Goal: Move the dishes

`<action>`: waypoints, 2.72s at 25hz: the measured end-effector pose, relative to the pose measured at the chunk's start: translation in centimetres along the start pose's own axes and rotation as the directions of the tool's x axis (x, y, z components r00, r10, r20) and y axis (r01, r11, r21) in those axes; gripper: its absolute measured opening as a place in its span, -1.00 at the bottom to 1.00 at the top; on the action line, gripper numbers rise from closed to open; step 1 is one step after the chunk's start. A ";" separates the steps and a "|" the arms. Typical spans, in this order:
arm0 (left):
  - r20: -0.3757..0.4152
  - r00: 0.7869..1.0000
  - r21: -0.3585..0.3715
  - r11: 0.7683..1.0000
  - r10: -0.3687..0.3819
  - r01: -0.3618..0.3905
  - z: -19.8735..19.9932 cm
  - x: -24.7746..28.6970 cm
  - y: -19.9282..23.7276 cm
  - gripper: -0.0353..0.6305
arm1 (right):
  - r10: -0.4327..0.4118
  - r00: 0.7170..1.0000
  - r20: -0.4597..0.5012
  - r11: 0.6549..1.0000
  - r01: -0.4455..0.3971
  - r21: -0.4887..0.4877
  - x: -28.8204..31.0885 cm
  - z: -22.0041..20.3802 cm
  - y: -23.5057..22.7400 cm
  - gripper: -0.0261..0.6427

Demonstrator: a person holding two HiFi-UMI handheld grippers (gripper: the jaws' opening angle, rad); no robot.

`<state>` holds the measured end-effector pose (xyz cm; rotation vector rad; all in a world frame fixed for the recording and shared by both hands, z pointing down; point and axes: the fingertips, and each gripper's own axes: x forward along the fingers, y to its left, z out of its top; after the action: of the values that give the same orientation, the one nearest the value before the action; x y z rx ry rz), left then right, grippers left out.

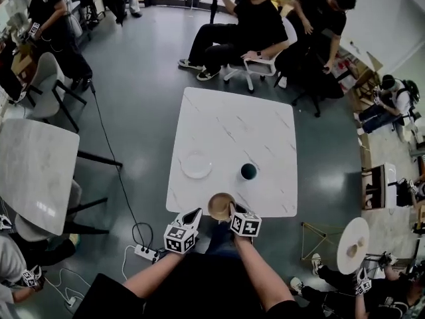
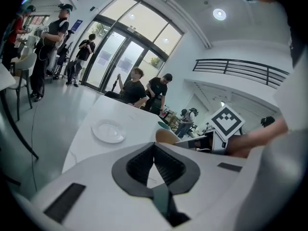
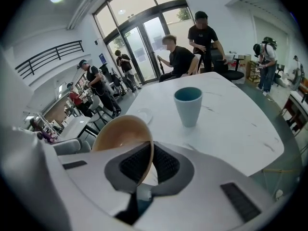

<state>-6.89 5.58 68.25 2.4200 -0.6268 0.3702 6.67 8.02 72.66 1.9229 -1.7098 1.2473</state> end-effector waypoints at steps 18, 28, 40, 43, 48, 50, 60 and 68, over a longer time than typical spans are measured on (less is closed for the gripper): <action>-0.004 0.996 -0.013 0.996 0.087 -0.087 2.5 14.1 -6.5 -0.84 | -0.021 0.997 -0.073 1.000 0.021 -0.004 1.3 4.9 -17.6 -0.84; 0.010 0.992 -0.013 0.992 0.125 -0.125 3.8 17.5 -8.6 -0.84 | -0.002 0.994 -0.112 0.999 -0.003 -0.047 3.2 6.9 -22.1 -0.84; 0.017 0.982 -0.033 0.982 0.186 -0.186 3.1 19.4 -9.1 -0.84 | -0.028 0.989 -0.146 1.000 0.026 -0.016 6.2 7.5 -26.7 -0.84; 0.007 0.980 -0.042 0.980 0.197 -0.197 2.8 19.6 -9.3 -0.84 | -0.035 0.986 -0.160 0.999 0.031 -0.024 6.8 7.6 -27.4 -0.84; -0.009 0.977 -0.050 0.976 0.213 -0.214 2.3 19.6 -9.2 -0.84 | -0.041 0.985 -0.167 0.999 0.039 -0.012 7.3 7.8 -28.3 -0.84; -0.013 0.978 -0.049 0.976 0.210 -0.211 2.4 19.6 -9.2 -0.84 | -0.037 0.986 -0.161 0.999 0.036 -0.008 7.5 8.1 -28.4 -0.84; -0.025 0.981 -0.031 0.981 0.192 -0.192 2.5 18.9 -8.7 -0.84 | -0.056 0.993 -0.100 0.998 0.058 0.012 6.8 9.0 -29.4 -0.53; -0.010 0.986 -0.043 0.985 0.165 -0.165 2.8 15.9 -7.3 -0.84 | -0.147 0.989 0.014 0.987 0.146 0.059 1.5 10.3 -28.5 -0.49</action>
<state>10.70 3.53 68.86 2.3313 -0.8270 0.4284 36.72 7.25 77.00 2.0581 -1.5242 1.2414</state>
